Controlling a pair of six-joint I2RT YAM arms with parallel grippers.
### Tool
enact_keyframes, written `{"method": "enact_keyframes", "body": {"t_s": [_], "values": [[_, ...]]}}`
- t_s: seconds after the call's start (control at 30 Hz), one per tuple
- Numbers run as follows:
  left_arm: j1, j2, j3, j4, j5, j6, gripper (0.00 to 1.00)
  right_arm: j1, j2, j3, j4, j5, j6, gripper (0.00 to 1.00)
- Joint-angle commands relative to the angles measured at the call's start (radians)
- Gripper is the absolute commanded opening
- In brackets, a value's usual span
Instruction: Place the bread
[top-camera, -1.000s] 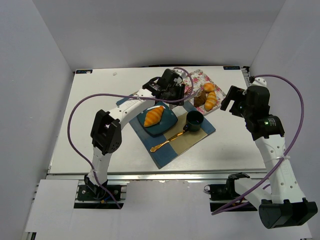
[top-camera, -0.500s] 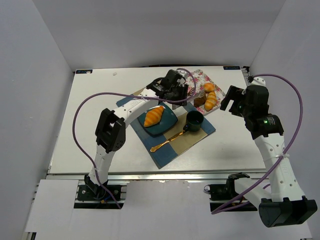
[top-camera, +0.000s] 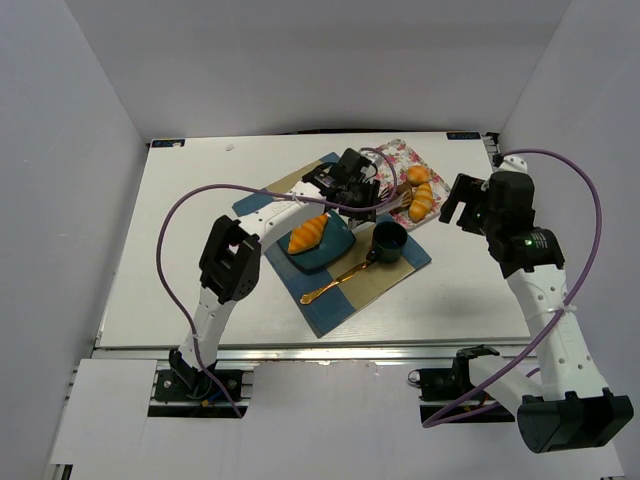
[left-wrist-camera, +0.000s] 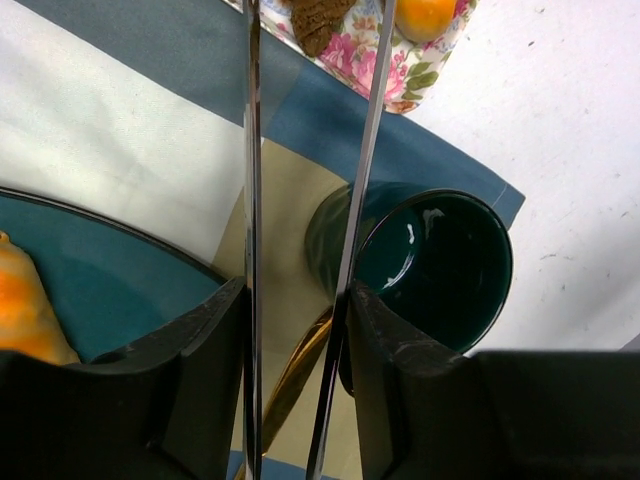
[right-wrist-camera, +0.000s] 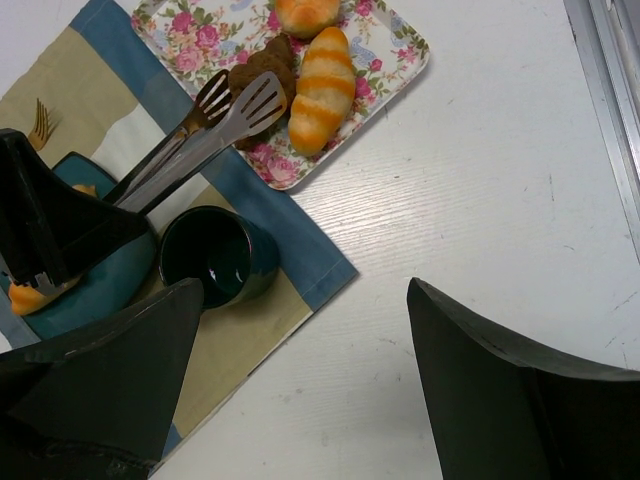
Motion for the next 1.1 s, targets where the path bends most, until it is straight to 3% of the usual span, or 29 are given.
{"method": "enact_keyframes", "body": {"t_s": [0.0,0.1,0.3,0.47,0.53,0.73,0.9,1.07], "values": [[-0.008,-0.001,0.048,-0.009,0.011,0.006,0.49,0.001,0.007,-0.001,0.035,0.000,-0.022,0.89],[-0.008,-0.010,0.075,-0.029,-0.019,0.012,0.39,0.001,0.007,-0.001,0.038,0.000,-0.024,0.89],[-0.008,-0.051,0.204,-0.124,-0.142,0.044,0.36,0.001,0.016,0.011,0.044,-0.007,-0.027,0.89],[-0.006,-0.146,0.211,-0.201,-0.209,0.056,0.36,0.001,0.023,0.011,0.061,-0.017,-0.025,0.89],[-0.006,-0.186,0.165,-0.240,-0.208,0.056,0.36,0.001,0.025,0.008,0.065,-0.020,-0.027,0.89],[-0.008,-0.467,-0.225,-0.213,-0.213,0.001,0.36,0.001,0.023,-0.001,0.073,-0.028,-0.025,0.89],[-0.008,-0.579,-0.384,-0.225,-0.216,-0.042,0.36,0.001,0.017,-0.012,0.073,-0.039,-0.013,0.89],[-0.012,-0.645,-0.449,-0.224,-0.213,-0.082,0.36,0.002,0.011,-0.023,0.072,-0.045,-0.002,0.89]]}}
